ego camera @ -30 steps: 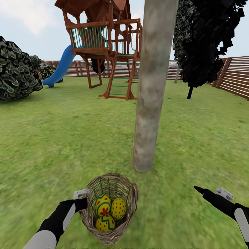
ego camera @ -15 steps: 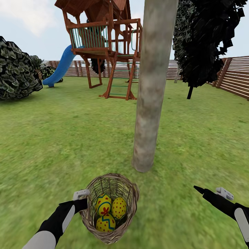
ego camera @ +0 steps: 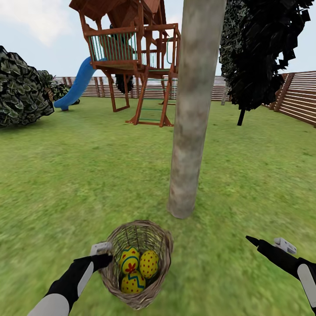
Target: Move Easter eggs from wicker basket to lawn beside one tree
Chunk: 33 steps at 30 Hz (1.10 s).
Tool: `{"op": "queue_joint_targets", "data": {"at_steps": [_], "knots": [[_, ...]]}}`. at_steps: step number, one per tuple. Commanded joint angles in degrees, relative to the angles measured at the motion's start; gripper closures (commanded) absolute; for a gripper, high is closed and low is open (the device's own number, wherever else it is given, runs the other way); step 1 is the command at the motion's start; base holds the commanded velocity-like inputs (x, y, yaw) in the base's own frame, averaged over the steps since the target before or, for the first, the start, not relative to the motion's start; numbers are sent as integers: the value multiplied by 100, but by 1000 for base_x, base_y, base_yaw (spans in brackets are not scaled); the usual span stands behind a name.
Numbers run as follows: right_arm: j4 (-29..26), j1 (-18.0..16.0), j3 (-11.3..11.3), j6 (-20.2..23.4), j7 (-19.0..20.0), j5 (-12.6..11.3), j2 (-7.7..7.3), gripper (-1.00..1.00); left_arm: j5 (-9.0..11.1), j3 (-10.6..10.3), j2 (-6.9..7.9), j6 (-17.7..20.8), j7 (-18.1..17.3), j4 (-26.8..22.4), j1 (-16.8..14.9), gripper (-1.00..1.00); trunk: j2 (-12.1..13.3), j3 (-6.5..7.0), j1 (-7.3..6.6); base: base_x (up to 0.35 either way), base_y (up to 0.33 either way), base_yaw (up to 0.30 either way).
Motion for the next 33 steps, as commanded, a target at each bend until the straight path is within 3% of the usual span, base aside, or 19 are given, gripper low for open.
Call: {"op": "queue_joint_targets", "data": {"at_steps": [1,5,7,9,10,12,13,16,18,19,20,22,23,24,27,29,31,33], "knots": [[-2,-4,-13,39,13,-18,1,-100,30,13,-2,36,-2,-14,-4,-100,-2,-5,-1,0,0,0],[-20,-4,-13,52,26,-14,7,-100,30,11,0,42,-3,-152,-4,-100,158,67,-89,0,0,0],[-27,-4,0,64,30,-17,32,-100,30,2,6,73,6,-700,44,-100,238,102,-133,0,0,0],[-78,-4,10,71,31,-9,177,-100,37,4,7,147,7,-1221,84,-100,319,138,-177,0,0,0],[-137,-4,9,79,31,-9,201,-100,38,2,7,296,7,-1580,98,-100,359,156,-199,0,0,0],[-163,-4,35,83,44,-9,213,-100,39,89,9,943,7,-2201,104,-100,439,192,-243,0,0,0],[-167,-4,214,83,47,-5,213,-100,41,255,8,1317,-17,-2689,105,-100,479,210,-265,0,0,0],[-209,-4,1081,91,45,6,211,-100,47,699,-2,1721,-538,-3519,105,-100,599,264,-330,0,0,0],[-344,-4,1257,109,35,17,214,-100,129,1253,-9,1781,-1122,-3691,105,-100,680,300,-374,0,0,0],[-408,-4,1297,125,32,23,219,-100,327,1425,14,1791,-1479,-3716,105,-100,720,318,-396,0,0,0],[-420,-4,1348,132,35,24,220,-100,438,1484,58,1809,-1599,-3724,105,-100,760,336,-418,0,0,0],[-486,-4,1901,148,36,20,214,-100,1380,1686,308,2178,-1982,-3747,99,-100,840,372,-462,0,0,0],[-589,-4,2082,153,33,18,218,-100,1915,1702,384,2250,-2092,-3740,98,-100,880,390,-484,0,0,0],[-677,-4,2201,158,32,18,220,-100,2319,1705,442,2271,-2195,-3705,97,-100,920,408,-506,0,0,0],[-923,-3,2483,197,25,19,221,-100,3154,1684,573,2296,-2570,-3615,103,-100,1041,461,-572,0,0,0],[-1076,3,2682,403,21,30,226,-100,3342,1699,611,2300,-2737,-3357,102,-100,1121,497,-616,0,0,0],[-1109,4,2773,465,14,33,228,-100,3377,1704,621,2294,-2771,-3215,101,-100,1161,515,-638,0,0,0],[-1149,4,3020,514,-2,45,229,-100,3402,1708,628,2286,-2794,-3079,100,-100,1161,515,-638,0,0,0]]}}
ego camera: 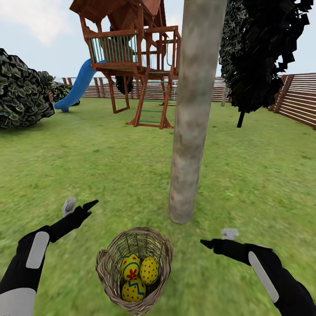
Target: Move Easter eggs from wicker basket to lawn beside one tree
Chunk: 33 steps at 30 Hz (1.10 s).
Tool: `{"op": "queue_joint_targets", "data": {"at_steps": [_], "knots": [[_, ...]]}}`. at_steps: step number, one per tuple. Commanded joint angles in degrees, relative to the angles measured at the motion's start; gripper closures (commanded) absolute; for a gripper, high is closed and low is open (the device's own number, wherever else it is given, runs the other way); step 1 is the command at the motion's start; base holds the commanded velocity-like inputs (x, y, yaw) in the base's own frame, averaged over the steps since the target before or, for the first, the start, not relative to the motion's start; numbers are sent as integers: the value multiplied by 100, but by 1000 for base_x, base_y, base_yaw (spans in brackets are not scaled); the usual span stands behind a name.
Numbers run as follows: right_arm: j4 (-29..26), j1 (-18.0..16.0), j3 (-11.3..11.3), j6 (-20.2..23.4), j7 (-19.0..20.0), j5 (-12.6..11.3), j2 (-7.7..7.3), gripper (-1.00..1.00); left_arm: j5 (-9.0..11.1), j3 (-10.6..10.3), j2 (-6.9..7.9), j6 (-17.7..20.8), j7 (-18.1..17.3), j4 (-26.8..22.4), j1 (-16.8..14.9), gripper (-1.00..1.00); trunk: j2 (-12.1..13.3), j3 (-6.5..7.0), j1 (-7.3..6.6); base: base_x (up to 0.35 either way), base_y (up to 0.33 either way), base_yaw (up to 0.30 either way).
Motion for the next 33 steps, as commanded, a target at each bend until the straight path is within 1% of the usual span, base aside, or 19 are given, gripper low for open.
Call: {"op": "queue_joint_targets", "data": {"at_steps": [1,2,3,4,5,7,10,12,14,18,22,24,26,27,28,29,30,32,33], "knots": [[-37,-4,120,34,-1,-1,-4,-100,15,12,-2,34,-18,27,-3,-100,-2,-5,-1,0,0,0],[-81,-3,219,43,-8,1,-4,-100,18,12,-4,31,-20,45,-3,-100,-2,-5,-1,0,0,0],[-105,-3,263,46,-11,1,-4,-100,19,12,-4,30,-21,51,-3,-100,-2,-5,-1,0,0,0],[-194,-3,426,53,-64,-1,-4,-100,21,13,-6,28,-23,70,-1,-100,-2,-5,-1,0,0,0],[-227,-3,515,57,-123,-3,1,-100,22,13,-6,28,-24,73,0,-100,-2,-5,-1,0,0,0],[-272,-3,801,58,-352,-4,55,-100,19,13,-5,22,-22,76,0,-100,-2,-5,-1,0,0,0],[-292,-3,1112,58,-688,-5,187,-100,9,15,-6,4,-13,77,-3,-100,-2,-5,-1,0,0,0],[-293,-3,1295,58,-1031,-5,355,-100,11,89,-15,-10,-22,77,-2,-100,-2,-5,-1,0,43,0],[-291,0,1334,54,-1151,-7,406,-100,11,154,-24,-14,-40,80,0,-100,-2,-5,-1,0,31,0],[-281,6,1382,46,-1247,-19,453,-100,11,229,-32,-17,-57,176,0,-100,-2,-5,-1,0,10,0],[-273,13,1507,41,-1273,-18,538,-100,17,238,-57,-28,-65,205,0,-100,-2,-5,-1,0,1,0],[-271,14,1540,41,-1366,-15,583,-100,15,242,-61,-32,-62,207,0,-100,-2,-5,-1,0,0,0],[-278,14,1668,38,-1955,-7,790,-100,14,250,-55,-34,-65,207,0,-100,-2,-5,-1,0,0,0],[-284,14,1790,39,-2394,-1,947,-100,14,254,-53,-34,-67,200,0,-100,-2,-5,-1,0,0,0],[-285,14,1838,40,-2542,0,1005,-100,16,255,-51,-34,-67,199,0,-100,-2,-5,-1,0,0,0],[-285,14,1945,35,-2843,1,1123,-100,18,257,-48,-35,-68,194,0,-100,-2,-5,-1,0,0,0],[-275,14,2118,17,-3256,3,1287,-100,25,258,-49,-35,-68,177,0,-100,-2,-5,-1,0,0,0],[-273,12,2373,-8,-3722,3,1470,-100,29,259,-50,-35,-74,157,0,-100,-2,-5,-1,0,0,0],[-275,11,2414,-10,-3777,4,1494,-100,30,259,-50,-35,-74,153,0,-100,-2,-5,-1,0,0,0]]}}
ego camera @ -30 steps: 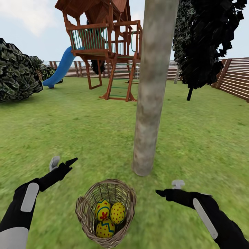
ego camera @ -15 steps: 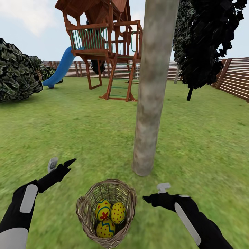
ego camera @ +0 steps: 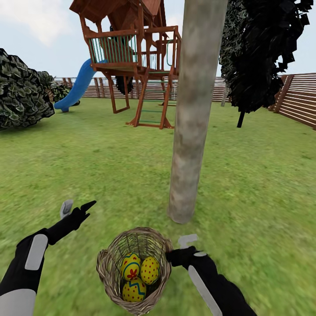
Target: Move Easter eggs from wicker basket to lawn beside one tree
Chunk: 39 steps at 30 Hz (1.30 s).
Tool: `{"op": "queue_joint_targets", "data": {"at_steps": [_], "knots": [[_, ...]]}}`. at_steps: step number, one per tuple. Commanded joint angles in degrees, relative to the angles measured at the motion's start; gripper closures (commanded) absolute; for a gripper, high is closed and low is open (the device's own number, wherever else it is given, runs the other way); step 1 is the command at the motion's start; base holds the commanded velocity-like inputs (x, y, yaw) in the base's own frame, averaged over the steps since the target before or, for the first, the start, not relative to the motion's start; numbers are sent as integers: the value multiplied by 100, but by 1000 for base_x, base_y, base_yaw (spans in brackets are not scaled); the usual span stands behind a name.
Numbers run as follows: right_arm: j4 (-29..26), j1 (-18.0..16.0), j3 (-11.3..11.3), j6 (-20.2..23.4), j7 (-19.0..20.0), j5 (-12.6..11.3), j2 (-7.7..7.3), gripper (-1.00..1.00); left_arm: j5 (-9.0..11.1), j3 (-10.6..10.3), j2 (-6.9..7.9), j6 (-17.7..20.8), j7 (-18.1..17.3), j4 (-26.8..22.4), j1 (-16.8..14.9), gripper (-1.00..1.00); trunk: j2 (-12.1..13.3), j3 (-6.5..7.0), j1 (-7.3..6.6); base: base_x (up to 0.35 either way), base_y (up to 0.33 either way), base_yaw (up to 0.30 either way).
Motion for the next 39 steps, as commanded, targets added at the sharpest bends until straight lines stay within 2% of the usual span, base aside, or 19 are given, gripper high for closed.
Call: {"op": "queue_joint_targets", "data": {"at_steps": [1,3,7,9,14,15,20,22,26,27,28,30,31,33,34,36,39], "knots": [[-6,-13,142,8,-189,-59,73,-100,9,12,5,37,-15,-9,-6,-100,-2,-5,-1,0,0,0],[34,-17,295,5,-254,-79,137,-100,7,12,12,37,-16,-8,-5,-100,-2,-5,-1,0,0,0],[355,-19,717,-4,-285,-82,167,-100,15,12,15,50,-45,42,-5,-100,-2,-5,-1,0,0,0],[429,-19,810,-4,-287,-86,170,-100,13,12,19,61,-156,50,-5,-100,-2,-5,-1,0,0,0],[470,-19,860,-3,-280,-114,184,-100,-9,48,38,89,-567,131,-5,-100,-2,-5,-1,0,0,0],[476,-19,863,3,-284,-121,241,-100,-18,73,58,118,-625,153,-5,-100,-2,-5,-1,0,0,0],[398,-19,871,59,-287,-76,355,-100,-5,85,287,371,-671,163,-5,-100,-2,-5,-1,0,0,0],[295,-19,873,72,-292,-70,361,-100,5,93,310,408,-682,149,-5,-100,-2,-5,-1,0,0,0],[128,-19,909,96,-298,-62,362,-100,-5,236,322,423,-719,157,-5,-100,-2,-5,-1,0,0,0],[41,-19,1018,103,-298,-64,359,-100,-7,255,323,424,-721,158,-5,-100,-2,-5,-1,0,0,0],[-86,-19,1311,110,-301,-63,358,-100,-12,267,323,424,-720,160,-5,-100,-2,-5,-1,0,0,0],[-160,-26,1659,111,-316,-55,372,-100,-14,279,323,424,-720,154,-5,-100,-2,-5,-1,40,0,0],[-173,-32,1731,117,-336,-56,402,-100,-15,281,323,424,-720,150,-5,-100,-2,-5,-1,93,0,0],[-187,-44,1806,288,-387,-58,496,-100,-15,283,325,424,-721,142,-6,-100,-2,-5,-1,133,0,0],[-191,-48,1825,525,-398,-59,530,-100,-17,283,328,424,-720,139,-6,-100,-2,-5,-1,169,0,0],[-217,-52,1845,879,-400,-58,562,-100,-21,284,329,424,-720,130,-5,-100,-2,-5,-1,178,0,0],[-268,-54,1862,1085,-402,-57,573,-100,-26,284,325,424,-720,118,-5,-100,-2,-5,-1,73,0,0]]}}
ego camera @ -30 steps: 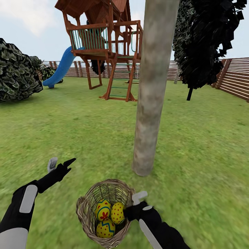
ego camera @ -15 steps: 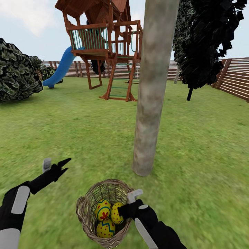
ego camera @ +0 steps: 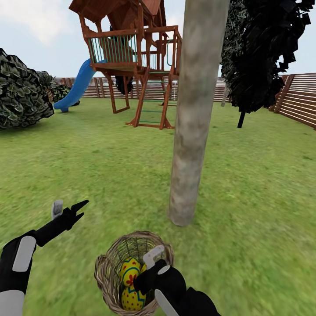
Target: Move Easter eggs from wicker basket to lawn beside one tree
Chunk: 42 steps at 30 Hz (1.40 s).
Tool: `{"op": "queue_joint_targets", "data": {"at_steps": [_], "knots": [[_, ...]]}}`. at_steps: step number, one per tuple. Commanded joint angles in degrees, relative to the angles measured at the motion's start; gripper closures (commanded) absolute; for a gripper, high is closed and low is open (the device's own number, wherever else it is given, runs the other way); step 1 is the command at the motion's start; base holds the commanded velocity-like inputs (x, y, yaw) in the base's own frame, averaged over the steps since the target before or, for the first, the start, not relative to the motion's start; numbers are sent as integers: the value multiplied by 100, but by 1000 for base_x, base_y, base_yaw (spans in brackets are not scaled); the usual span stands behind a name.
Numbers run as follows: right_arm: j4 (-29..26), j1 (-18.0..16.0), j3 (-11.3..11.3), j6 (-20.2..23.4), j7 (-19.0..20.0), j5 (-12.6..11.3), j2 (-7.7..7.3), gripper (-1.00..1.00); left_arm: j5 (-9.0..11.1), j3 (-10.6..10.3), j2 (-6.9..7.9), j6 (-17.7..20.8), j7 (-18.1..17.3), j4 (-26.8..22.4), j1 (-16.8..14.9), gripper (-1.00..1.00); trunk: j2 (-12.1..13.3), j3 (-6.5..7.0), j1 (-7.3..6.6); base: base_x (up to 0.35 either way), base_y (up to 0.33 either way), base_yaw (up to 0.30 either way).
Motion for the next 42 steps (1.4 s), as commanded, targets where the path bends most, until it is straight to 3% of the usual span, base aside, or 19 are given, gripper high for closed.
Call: {"op": "queue_joint_targets", "data": {"at_steps": [1,14,21,27,36,42], "knots": [[-38,-6,11,40,-60,-59,-1,-100,1,10,0,33,-17,-4,-5,-100,-2,-5,0,25,0,0],[-289,-6,14,99,-60,-59,-18,-100,37,26,74,56,-64,-96,-5,-100,-2,-5,0,3,0,0],[-368,-6,14,118,-84,-60,2,-100,33,49,79,58,-398,-81,-5,-100,-2,-5,0,76,0,2],[-405,-6,14,145,-83,-98,19,-100,29,245,76,58,-565,-54,-5,-100,-2,-5,0,34,0,239],[-402,-6,5,146,-86,-94,11,-100,29,253,76,58,-570,-44,-5,-100,-2,-5,0,1,0,286],[-407,-6,-38,131,-85,-84,-1,-100,29,250,67,58,-570,-46,-5,-100,-2,-5,0,0,0,72]]}}
